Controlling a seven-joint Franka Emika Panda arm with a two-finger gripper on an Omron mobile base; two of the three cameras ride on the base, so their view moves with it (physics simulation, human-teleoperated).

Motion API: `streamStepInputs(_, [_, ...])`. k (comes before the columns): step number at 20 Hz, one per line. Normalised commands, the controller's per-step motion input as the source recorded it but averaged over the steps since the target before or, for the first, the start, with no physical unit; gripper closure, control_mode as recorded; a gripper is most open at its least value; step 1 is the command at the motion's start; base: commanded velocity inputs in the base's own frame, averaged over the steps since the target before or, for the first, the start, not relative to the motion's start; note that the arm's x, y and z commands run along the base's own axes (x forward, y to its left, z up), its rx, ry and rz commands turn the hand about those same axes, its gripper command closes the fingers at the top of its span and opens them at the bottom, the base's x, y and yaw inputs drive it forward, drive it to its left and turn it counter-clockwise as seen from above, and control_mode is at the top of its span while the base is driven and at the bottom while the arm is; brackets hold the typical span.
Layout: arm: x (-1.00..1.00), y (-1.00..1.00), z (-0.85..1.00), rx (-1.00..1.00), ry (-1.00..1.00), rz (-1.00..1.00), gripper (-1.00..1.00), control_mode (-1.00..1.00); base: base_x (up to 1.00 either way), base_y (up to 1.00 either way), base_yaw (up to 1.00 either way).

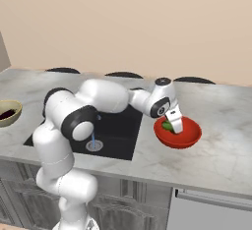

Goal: Pick the avocados from the sink and place them in one bowl. Place the eggplant in the other bowl. Then turn off the sink faucet.

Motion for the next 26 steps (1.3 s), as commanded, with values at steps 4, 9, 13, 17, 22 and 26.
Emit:
streamStepInputs(4, [0.00,-0.21,-0.27,0.00,0.00,-0.02,1.00,-1.00,0.00,0.00,0.00])
streamStepInputs(9, [0.00,-0.20,-0.24,0.00,0.00,-0.02,1.00,-1.00,0.00,0.00,0.00])
streamStepInputs(13, [0.02,-0.03,-0.18,0.00,0.00,-0.03,1.00,-1.00,0.00,0.00,0.00])
streamStepInputs(17, [0.02,0.00,-0.06,0.00,0.00,-0.01,1.00,-1.00,0.00,0.00,0.00])
streamStepInputs(22, [0.04,0.00,-0.03,0.00,0.00,-0.01,1.00,-1.00,0.00,0.00,0.00])
streamStepInputs(26, [0.00,0.00,0.00,0.00,0.00,0.00,1.00,-1.00,0.00,0.00,0.00])
